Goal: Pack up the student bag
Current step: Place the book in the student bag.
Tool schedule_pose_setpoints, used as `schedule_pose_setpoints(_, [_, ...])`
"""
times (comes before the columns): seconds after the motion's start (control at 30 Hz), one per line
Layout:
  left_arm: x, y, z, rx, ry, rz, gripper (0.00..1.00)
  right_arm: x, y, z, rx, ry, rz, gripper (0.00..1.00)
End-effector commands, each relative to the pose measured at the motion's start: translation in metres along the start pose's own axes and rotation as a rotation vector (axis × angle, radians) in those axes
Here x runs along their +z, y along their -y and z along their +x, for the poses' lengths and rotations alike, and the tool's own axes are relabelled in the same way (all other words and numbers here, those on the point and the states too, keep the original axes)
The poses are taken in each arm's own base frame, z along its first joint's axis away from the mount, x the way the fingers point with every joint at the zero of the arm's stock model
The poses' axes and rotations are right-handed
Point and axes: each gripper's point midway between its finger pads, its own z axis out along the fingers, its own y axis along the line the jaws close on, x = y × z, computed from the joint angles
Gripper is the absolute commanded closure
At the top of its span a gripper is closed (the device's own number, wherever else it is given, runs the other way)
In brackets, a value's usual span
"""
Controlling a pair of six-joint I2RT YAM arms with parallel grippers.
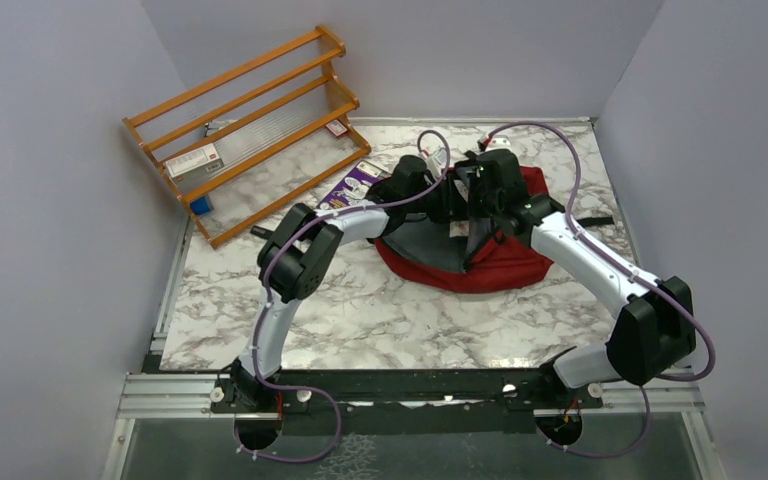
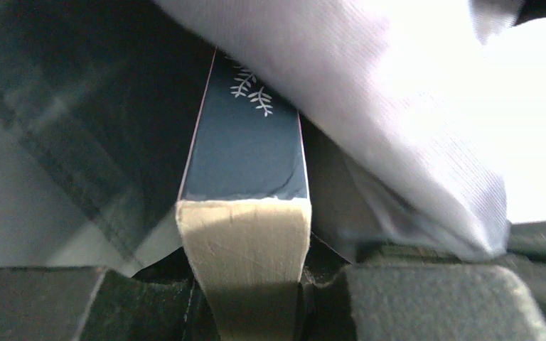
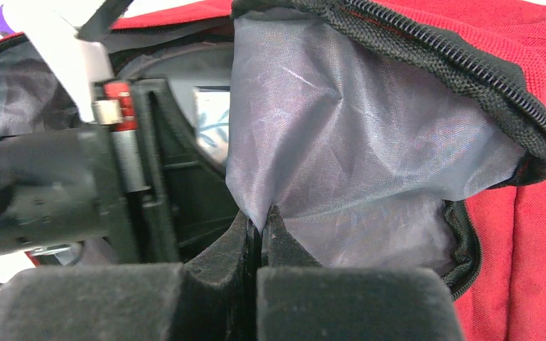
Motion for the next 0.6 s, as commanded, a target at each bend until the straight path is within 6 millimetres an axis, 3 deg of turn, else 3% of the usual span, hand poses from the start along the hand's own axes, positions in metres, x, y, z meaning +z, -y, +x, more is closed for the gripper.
schedule_pose_setpoints(0.0, [0.026,0.045,-0.008,0.063,0.017,0.147,1.00,-0.012,-0.013,-0.025,0.057,0.097,-0.068,0.99])
schedule_pose_setpoints(0.23, [0.055,0.038,0.008,0.060,-0.032,0.167,0.98,-0.011,-0.011,-0.021,0.050,0.090,-0.059,0.99])
schedule_pose_setpoints(0.4, [0.058,0.023,0.014,0.068,-0.037,0.143,0.69,-0.012,-0.008,-0.020,0.050,0.091,-0.050,0.99])
schedule_pose_setpoints(0.53, [0.059,0.017,0.017,0.076,-0.042,0.129,0.59,-0.012,-0.008,-0.017,0.049,0.088,-0.049,0.99])
schedule_pose_setpoints(0.57, [0.060,0.016,0.017,0.077,-0.042,0.127,0.52,-0.011,-0.007,-0.016,0.048,0.087,-0.046,0.99])
